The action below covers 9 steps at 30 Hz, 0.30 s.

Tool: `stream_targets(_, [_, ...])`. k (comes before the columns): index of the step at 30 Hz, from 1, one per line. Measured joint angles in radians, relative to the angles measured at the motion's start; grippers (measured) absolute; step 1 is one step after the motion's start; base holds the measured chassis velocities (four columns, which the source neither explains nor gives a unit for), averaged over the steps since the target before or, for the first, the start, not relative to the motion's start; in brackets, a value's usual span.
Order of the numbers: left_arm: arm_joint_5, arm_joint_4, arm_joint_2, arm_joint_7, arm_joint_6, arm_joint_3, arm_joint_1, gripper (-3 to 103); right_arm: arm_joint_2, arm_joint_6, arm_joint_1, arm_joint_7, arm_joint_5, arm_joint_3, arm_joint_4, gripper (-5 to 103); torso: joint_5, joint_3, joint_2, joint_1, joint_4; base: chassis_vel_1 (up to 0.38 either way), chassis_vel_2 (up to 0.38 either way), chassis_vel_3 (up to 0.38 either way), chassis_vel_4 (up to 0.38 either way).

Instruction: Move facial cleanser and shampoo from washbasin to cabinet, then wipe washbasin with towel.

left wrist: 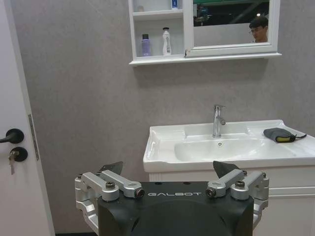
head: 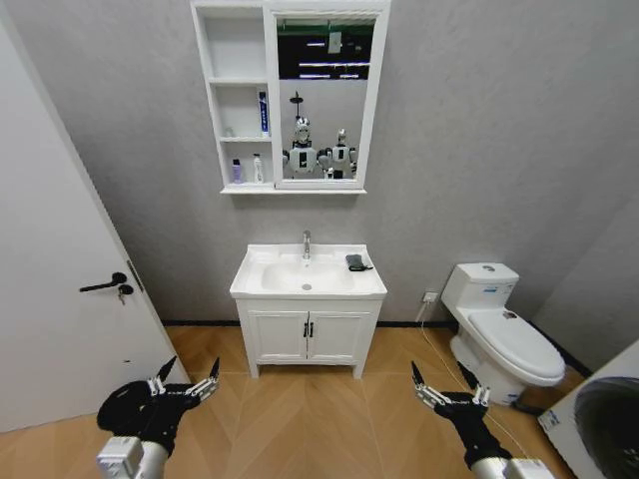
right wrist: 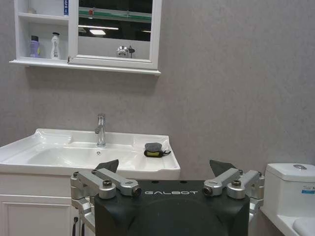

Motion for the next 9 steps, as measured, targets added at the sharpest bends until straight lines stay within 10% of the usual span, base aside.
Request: stream_targets(9, [0.000, 0.000, 0.000, 0.000, 0.000, 0.000, 0.000, 100, 0.000, 0.000, 0.000, 0.000, 0.000, 0.000, 0.000, 100, -0.0010, 0.000, 0.000, -0.001, -0.0002, 0.245, 0.126, -0.218, -0.131])
